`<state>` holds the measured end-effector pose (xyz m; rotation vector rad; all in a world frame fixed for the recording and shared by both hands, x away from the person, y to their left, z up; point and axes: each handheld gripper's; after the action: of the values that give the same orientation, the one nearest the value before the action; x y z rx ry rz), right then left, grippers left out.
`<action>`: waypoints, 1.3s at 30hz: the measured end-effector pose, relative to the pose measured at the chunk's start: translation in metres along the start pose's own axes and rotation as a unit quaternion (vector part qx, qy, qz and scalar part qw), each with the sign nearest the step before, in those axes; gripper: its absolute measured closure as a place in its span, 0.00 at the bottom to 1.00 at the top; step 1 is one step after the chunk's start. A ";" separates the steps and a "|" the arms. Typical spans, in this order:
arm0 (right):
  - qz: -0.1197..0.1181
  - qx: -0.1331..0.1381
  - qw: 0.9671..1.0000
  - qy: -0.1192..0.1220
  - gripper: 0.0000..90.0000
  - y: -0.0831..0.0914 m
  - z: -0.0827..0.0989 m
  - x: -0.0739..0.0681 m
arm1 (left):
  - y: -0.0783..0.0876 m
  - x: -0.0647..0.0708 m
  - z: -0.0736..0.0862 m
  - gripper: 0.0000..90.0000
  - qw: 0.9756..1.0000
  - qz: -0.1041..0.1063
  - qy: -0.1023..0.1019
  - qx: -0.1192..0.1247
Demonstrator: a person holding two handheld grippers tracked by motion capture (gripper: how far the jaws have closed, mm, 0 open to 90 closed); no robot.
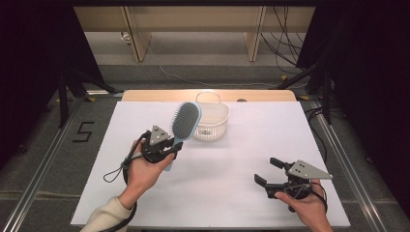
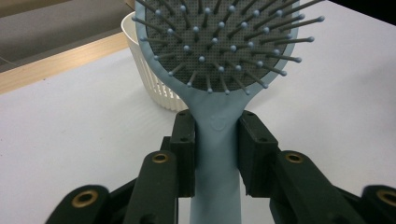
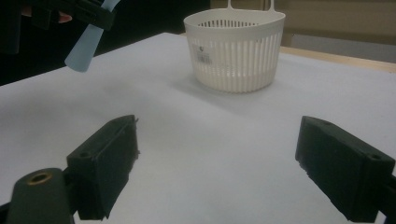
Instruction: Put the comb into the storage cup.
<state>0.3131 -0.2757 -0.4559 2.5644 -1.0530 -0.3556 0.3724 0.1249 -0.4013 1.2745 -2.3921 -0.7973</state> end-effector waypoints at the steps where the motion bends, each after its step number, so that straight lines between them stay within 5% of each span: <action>1: 0.000 0.000 1.000 0.000 0.15 0.000 0.000 0.000 | 0.000 0.000 0.000 0.78 1.000 0.000 0.000 0.001; 39: 0.000 0.005 1.000 -0.003 0.14 0.001 0.000 0.001 | -0.001 -0.005 -0.019 0.78 1.000 -0.008 0.002 0.030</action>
<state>0.3134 -0.2772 -0.4559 2.5735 -1.0600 -0.3600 0.3855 0.1227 -0.3866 1.3184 -2.4227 -0.7301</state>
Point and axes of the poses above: each handheld gripper's, and its own axes: y roughly backward along the jaws, z roughly out of its underside, x roughly to its right, and after that the axes turned 5 degrees about -x, right-handed
